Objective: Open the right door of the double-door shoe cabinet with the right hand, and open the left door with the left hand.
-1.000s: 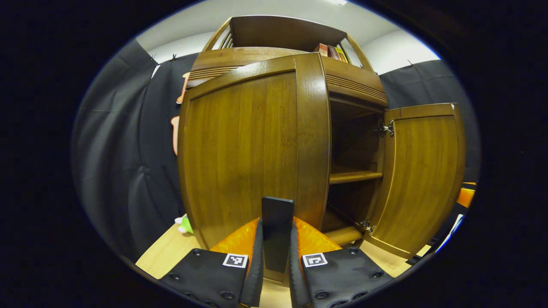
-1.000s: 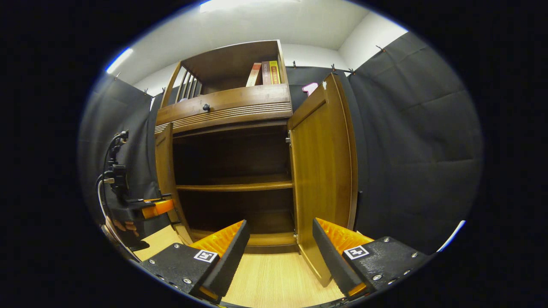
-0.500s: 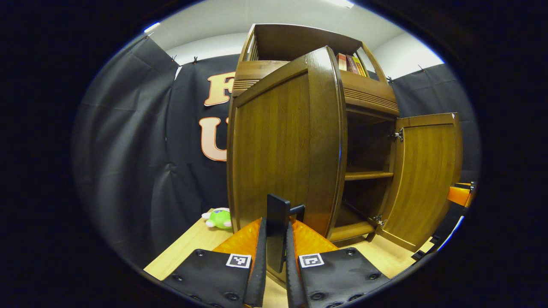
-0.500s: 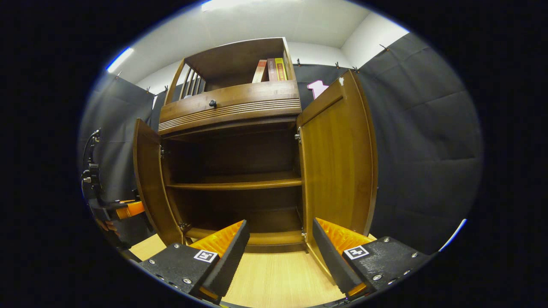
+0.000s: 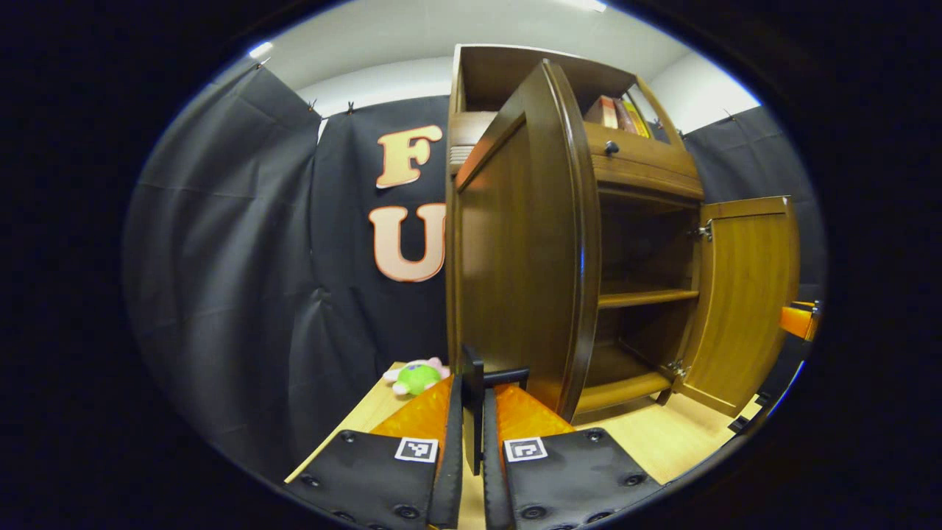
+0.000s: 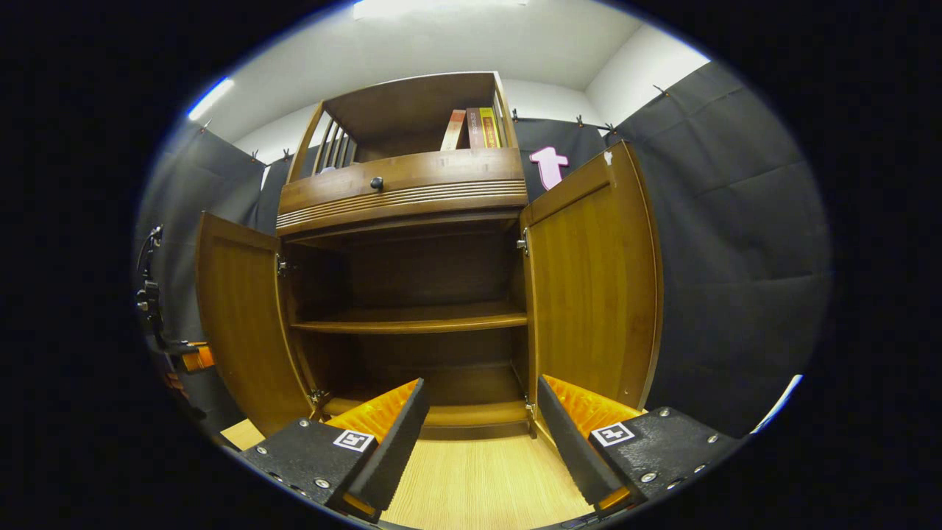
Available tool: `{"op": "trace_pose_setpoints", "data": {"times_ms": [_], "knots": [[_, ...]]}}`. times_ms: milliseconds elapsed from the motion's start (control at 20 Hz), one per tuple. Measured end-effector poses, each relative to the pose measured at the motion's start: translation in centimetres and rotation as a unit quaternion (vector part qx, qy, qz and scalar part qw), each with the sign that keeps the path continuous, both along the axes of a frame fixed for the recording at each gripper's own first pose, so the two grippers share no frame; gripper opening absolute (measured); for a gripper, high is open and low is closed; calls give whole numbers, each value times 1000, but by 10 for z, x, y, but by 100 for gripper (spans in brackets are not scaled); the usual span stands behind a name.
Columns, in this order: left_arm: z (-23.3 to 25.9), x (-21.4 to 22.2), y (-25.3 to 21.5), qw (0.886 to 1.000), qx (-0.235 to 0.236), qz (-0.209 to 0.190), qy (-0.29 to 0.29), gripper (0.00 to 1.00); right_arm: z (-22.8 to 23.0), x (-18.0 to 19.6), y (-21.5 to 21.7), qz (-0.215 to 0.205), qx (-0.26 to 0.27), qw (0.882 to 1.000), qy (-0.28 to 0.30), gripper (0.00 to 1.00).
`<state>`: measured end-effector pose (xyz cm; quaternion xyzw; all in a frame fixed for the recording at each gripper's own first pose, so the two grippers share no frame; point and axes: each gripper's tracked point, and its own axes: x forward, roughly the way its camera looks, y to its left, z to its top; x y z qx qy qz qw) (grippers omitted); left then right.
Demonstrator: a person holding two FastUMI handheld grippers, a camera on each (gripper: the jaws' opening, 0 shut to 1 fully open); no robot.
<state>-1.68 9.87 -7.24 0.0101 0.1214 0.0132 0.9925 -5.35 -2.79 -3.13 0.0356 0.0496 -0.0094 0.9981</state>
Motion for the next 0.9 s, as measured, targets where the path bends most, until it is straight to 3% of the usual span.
{"op": "trace_pose_setpoints", "data": {"times_ms": [50, 450, 500, 600, 650, 800, 850, 900], "knots": [[2, 2, 3, 1000, -13, -14, -6, 14, 3, 1, 1, -1, 0, 1000, -1, 92], [3, 3, 38, 995, -31, -92, -30, 13, 9, -8, 20, -7, -34, 999, -5, 92], [2, 4, 43, 994, -34, -99, -31, 13, 8, -8, 24, -4, -37, 999, -4, 100], [2, 5, 51, 992, -40, -111, -37, 13, 8, -5, 34, 3, -34, 999, -6, 100], [2, 5, 53, 992, -43, -116, -39, 13, 7, -3, 39, 5, -32, 999, -6, 92], [2, 7, 63, 989, -43, -135, -44, 10, 8, 4, 51, 15, -28, 999, -2, 100], [1, 7, 65, 988, -44, -142, -46, 15, 11, 4, 54, 19, -30, 999, -4, 100], [2, 6, 69, 987, -44, -146, -48, 15, 16, 3, 56, 20, -32, 999, -9, 92]]}}
